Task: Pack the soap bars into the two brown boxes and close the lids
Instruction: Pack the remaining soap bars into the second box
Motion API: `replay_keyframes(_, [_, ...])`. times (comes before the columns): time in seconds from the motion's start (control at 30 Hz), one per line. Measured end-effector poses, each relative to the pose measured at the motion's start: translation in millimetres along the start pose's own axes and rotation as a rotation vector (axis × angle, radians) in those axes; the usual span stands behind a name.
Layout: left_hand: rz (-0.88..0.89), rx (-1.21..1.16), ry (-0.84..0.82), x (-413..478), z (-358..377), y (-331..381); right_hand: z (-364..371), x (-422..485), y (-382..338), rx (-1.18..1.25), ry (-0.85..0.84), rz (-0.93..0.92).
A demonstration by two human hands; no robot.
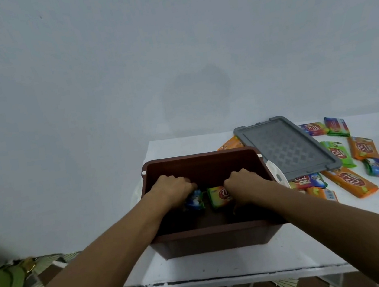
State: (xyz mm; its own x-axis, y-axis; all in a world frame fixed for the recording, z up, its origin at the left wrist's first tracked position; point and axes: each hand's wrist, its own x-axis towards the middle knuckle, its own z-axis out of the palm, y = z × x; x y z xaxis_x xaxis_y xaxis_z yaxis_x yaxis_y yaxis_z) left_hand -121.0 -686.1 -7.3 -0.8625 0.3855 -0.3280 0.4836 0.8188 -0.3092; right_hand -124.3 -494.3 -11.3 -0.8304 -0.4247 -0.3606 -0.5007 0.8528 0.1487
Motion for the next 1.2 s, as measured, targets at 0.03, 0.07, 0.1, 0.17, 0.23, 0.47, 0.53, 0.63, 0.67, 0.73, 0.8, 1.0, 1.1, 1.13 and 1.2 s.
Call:
replay_keyframes(0.03, [0.021,0.032,0.007,-0.2,-2.2,0.6,-0.5,-2.4,1.6,0.011,-0.017,0.006])
replay_keyframes(0.07, [0.030,0.047,0.002,-0.1,-4.1,0.9,-3.6,-4.6,4.0,0.030,-0.030,0.009])
replay_keyframes(0.1, [0.029,0.035,-0.019,-0.5,-5.5,1.0,-7.5,-7.4,6.1,0.059,-0.047,0.008])
replay_keyframes(0.17, [0.014,-0.040,-0.063,-1.2,-8.0,0.9,-15.5,-14.2,9.8,0.076,-0.070,-0.013])
replay_keyframes(0.23, [-0.007,-0.101,-0.057,-2.8,-13.9,2.5,-22.3,-25.4,15.8,-0.008,0.001,-0.038])
replay_keyframes(0.47, [-0.023,-0.310,0.259,3.4,-54.2,25.8,-10.6,-69.4,84.9,0.279,0.593,-0.078])
replay_keyframes(0.53, [-0.012,-0.351,0.342,9.0,-65.8,43.2,15.3,-82.7,116.1,0.370,0.659,-0.024])
replay_keyframes(0.63, [0.021,-0.321,0.450,15.7,-86.4,71.7,62.3,-98.8,159.8,0.342,0.485,0.126])
replay_keyframes(0.67, [0.036,-0.317,0.486,21.0,-96.5,86.0,81.8,-107.1,180.1,0.306,0.390,0.184])
replay_keyframes(0.73, [0.065,-0.339,0.552,27.8,-110.9,106.5,116.6,-120.2,205.9,0.233,0.222,0.298])
replay_keyframes(0.8, [0.093,-0.362,0.604,36.6,-125.3,134.6,144.9,-136.8,227.9,0.279,0.136,0.378])
replay_keyframes(1.0, [0.120,-0.419,0.457,62.0,-138.1,233.6,190.2,-158.8,235.0,0.620,0.613,0.480])
replay_keyframes(1.1, [-0.027,-0.442,0.225,80.4,-114.1,285.3,208.5,-170.0,232.8,0.874,0.751,0.507])
replay_keyframes(1.13, [-0.076,-0.442,0.181,85.0,-104.9,296.6,210.4,-170.5,232.0,0.925,0.771,0.517])
replay_keyframes(1.2, [-0.170,-0.483,0.151,90.5,-91.7,312.6,210.7,-168.0,231.3,0.931,0.757,0.540])
